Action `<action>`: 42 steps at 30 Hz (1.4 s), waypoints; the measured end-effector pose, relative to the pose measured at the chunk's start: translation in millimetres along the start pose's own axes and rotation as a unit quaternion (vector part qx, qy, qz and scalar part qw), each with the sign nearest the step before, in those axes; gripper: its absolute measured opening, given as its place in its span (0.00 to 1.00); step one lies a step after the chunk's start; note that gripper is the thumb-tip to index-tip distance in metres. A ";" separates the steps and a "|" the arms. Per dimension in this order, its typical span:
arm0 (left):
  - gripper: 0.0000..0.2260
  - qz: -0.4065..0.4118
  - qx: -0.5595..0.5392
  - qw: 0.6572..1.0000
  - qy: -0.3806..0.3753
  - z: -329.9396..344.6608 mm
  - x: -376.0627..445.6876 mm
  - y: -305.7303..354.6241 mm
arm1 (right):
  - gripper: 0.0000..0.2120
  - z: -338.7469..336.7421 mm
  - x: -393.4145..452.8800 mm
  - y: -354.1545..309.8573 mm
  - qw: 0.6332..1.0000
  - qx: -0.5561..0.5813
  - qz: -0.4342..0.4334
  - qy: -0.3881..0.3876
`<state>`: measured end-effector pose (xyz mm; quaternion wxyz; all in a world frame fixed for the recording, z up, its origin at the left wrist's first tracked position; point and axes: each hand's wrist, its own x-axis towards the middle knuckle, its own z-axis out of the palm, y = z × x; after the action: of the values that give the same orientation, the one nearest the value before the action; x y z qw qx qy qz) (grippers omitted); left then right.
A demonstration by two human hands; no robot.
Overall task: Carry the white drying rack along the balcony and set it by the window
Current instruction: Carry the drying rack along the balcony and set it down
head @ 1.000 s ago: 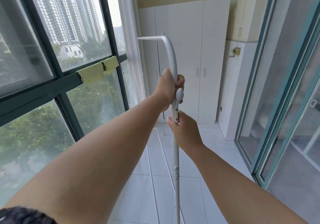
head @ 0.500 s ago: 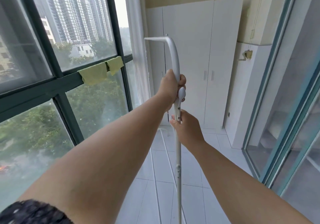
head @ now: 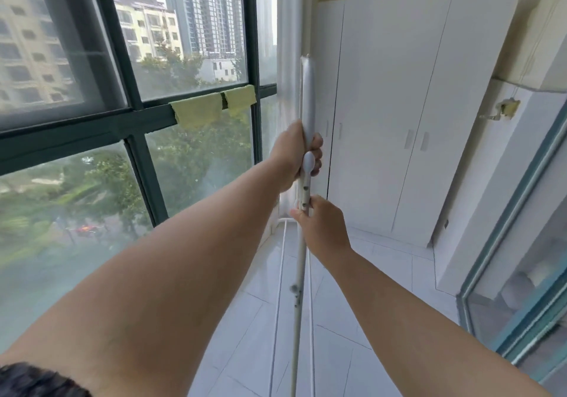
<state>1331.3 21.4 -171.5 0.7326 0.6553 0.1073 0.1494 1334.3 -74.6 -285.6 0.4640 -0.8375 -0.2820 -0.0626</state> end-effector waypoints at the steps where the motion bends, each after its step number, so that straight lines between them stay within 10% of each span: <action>1: 0.20 -0.008 -0.007 1.000 0.008 0.1 -4.2 -1.2 | 0.09 -2.3 -1.9 0.0 1.000 -0.007 -0.005 -0.005; 15: 0.27 0.014 -0.020 0.995 0.099 -20.6 -82.5 -12.4 | 0.09 -14.0 -43.7 -23.6 0.991 0.087 0.030 -0.096; 27: 0.26 -0.018 -0.043 0.992 0.114 -25.5 -126.2 -20.9 | 0.30 -34.4 -82.1 -42.9 0.979 0.121 0.057 -0.153; 42: 0.28 -0.096 -0.045 0.939 0.326 -7.8 -156.8 -126.8 | 0.36 -24.6 -83.1 3.2 0.951 0.223 0.169 -0.134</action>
<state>1192.3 -39.9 -304.2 0.6970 0.5238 0.3957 0.2885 1270.6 -130.3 -304.6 0.6008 -0.7484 -0.2029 0.1944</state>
